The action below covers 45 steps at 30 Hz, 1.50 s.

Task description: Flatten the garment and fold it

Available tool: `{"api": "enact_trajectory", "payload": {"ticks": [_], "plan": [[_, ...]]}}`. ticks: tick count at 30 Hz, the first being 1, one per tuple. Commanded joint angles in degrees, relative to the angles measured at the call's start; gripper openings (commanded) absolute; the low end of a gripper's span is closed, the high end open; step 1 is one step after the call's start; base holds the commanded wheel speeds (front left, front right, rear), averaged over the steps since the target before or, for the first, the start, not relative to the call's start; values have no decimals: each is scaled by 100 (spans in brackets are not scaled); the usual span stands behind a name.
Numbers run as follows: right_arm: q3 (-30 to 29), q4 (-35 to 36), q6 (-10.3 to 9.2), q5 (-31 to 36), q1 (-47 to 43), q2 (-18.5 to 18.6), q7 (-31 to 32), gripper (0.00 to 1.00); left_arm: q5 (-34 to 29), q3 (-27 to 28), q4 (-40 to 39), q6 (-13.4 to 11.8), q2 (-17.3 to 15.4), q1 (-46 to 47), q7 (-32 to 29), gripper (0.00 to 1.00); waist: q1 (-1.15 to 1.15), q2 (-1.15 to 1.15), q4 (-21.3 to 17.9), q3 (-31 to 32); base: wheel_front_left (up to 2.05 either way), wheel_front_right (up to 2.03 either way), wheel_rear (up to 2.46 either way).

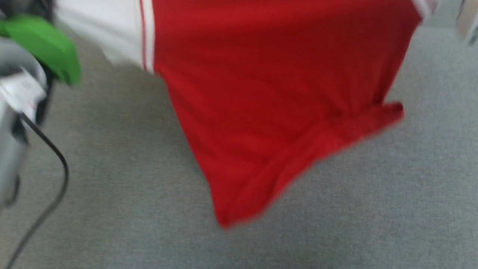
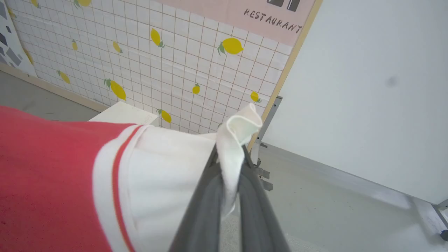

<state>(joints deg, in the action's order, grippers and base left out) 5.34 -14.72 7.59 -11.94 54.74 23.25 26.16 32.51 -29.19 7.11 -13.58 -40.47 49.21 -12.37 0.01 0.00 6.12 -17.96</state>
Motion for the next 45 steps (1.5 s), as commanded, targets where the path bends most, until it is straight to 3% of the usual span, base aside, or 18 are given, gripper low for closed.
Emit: {"api": "enact_trajectory", "payload": {"ticks": [1, 12, 18, 23, 24, 29, 38, 45], "plan": [[-27, -57, -10, 104, 373, 42, -141, 0, -132, 100, 112, -90, -35, 381, 111, 0, -1, 0, -317, -553, 0, 0, 0], [-420, -568, -10, 1028, 2561, -150, -1554, 0, -556, 724, 909, -407, 297, 2521, 1263, 0, -1, 0, -533, -1022, 0, 0, 0], [-391, -895, -10, 1055, 2509, -254, -1953, 0, -412, 702, 1202, -254, 501, 2490, 1567, 0, -1, 0, -498, -918, 0, 0, 0], [-146, -1110, -10, 627, 1544, -206, -2122, 0, -173, 476, 1378, -31, 613, 1623, 1558, 0, -1, 0, -444, -681, 0, 0, 0], [-107, -1155, -10, 236, 725, -201, -2199, 0, 46, 347, 1439, 44, 648, 838, 1444, 0, -1, 0, -402, -465, 0, 0, 0], [-196, -901, -10, -370, -841, -347, -2053, 0, 664, 284, 1289, 81, 734, -683, 1144, 0, -1, 0, -315, 7, 0, 0, 0], [-937, 421, -10, -717, -3718, -910, -1331, 0, 1910, 439, 199, -251, 876, -3531, 730, 0, -1, 0, -187, 733, 0, 0, 0], [-1408, 1098, -10, -498, -5105, -1494, -702, 0, 2476, 491, -495, -575, 878, -4955, 484, 0, -1, 0, -136, 1021, 0, 0, 0]]}}
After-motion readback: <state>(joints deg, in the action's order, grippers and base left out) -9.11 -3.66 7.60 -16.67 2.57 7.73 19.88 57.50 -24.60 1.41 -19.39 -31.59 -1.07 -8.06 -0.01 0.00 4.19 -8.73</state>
